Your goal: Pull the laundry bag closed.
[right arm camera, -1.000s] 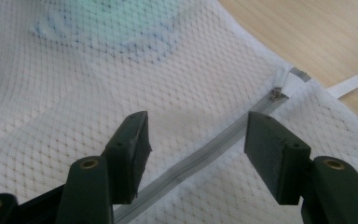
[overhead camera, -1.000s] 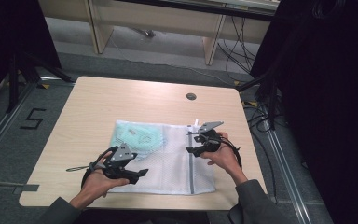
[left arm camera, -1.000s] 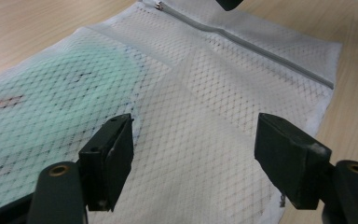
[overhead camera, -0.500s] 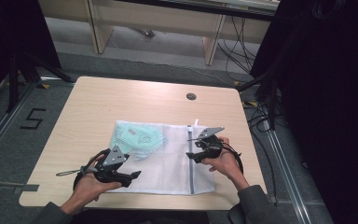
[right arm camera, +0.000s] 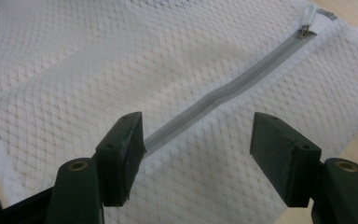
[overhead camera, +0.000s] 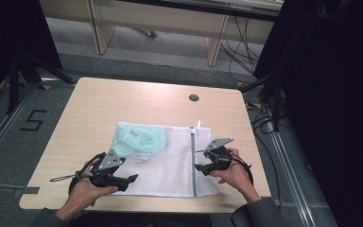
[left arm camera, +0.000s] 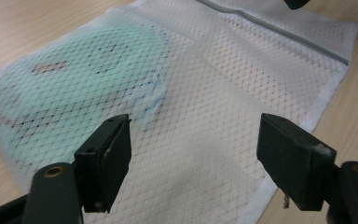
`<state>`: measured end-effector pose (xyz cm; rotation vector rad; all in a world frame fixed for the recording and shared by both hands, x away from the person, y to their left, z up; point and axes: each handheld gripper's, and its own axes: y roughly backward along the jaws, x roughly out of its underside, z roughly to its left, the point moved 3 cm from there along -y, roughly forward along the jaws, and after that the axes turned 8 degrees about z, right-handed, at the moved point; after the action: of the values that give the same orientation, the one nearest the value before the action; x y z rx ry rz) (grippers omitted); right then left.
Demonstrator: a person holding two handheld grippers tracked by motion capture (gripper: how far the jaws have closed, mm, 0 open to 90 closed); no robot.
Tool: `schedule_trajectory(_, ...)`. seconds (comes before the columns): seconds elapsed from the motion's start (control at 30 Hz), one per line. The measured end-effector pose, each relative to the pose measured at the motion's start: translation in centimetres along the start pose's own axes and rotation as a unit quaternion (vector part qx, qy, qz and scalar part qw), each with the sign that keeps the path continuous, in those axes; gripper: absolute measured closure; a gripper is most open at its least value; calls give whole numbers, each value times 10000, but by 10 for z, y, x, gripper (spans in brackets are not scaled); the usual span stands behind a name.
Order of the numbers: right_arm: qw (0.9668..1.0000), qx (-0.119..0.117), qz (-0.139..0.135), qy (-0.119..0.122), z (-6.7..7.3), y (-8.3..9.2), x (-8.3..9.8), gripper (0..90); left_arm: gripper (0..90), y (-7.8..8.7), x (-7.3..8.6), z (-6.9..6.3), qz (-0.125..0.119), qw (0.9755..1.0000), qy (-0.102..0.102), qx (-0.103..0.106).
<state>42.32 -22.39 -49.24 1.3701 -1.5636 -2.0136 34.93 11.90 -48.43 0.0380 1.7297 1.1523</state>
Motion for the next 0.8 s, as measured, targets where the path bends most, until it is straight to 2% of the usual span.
schedule_trajectory(0.07,9999,-64,110,10,0,3,3,348,260,1,1,-1,6,10000,-26,-15)
schedule_trajectory(0.13,10000,-77,-10,-20,3,2,6,350,258,2,2,-1,-48,10000,-8,-24)
schedule_trajectory(0.17,9999,-108,48,23,3,5,9,350,257,3,3,-1,-13,10000,12,-13)
schedule_trajectory(0.2,9999,-114,39,-26,5,5,10,349,256,3,3,-1,-41,10000,20,-18)
schedule_trajectory(0.23,9999,-95,-35,30,6,5,11,348,256,4,4,-1,-40,10000,46,-28)
schedule_trajectory(0.3,9998,-183,108,-40,9,10,15,342,256,5,4,-1,-10,9999,39,-96)
schedule_trajectory(0.33,9996,-168,7,-215,12,9,17,340,256,6,5,-1,18,9999,48,-87)
schedule_trajectory(0.37,9997,-170,103,-109,11,12,19,338,255,6,5,-1,-41,10000,37,-51)
schedule_trajectory(0.4,9997,-156,-1,-171,12,11,21,337,254,8,5,-2,-62,9999,104,-10)
schedule_trajectory(0.43,9996,-183,37,-197,12,13,23,334,254,9,6,-2,-51,9998,178,35)
schedule_trajectory(0.47,9996,-176,-27,-211,13,13,24,333,255,11,7,-1,-99,9998,146,3)
schedule_trajectory(0.53,9996,-180,98,-201,14,17,27,333,255,12,8,-2,-140,9995,272,-4)
schedule_trajectory(0.57,9995,-163,-45,-251,16,15,28,332,255,15,9,0,-36,9999,133,-18)
schedule_trajectory(0.6,9995,-193,98,-216,16,18,30,332,255,16,9,0,-105,9999,114,-44)
schedule_trajectory(0.63,9998,-157,-87,-88,15,15,29,330,255,17,9,-1,-125,9997,223,-39)
schedule_trajectory(0.67,9999,-142,-48,-65,15,16,31,327,255,16,9,-2,-161,9993,323,-18)
schedule_trajectory(0.8,9999,-126,-24,-46,16,17,34,327,254,17,10,-1,-165,9995,245,-62)
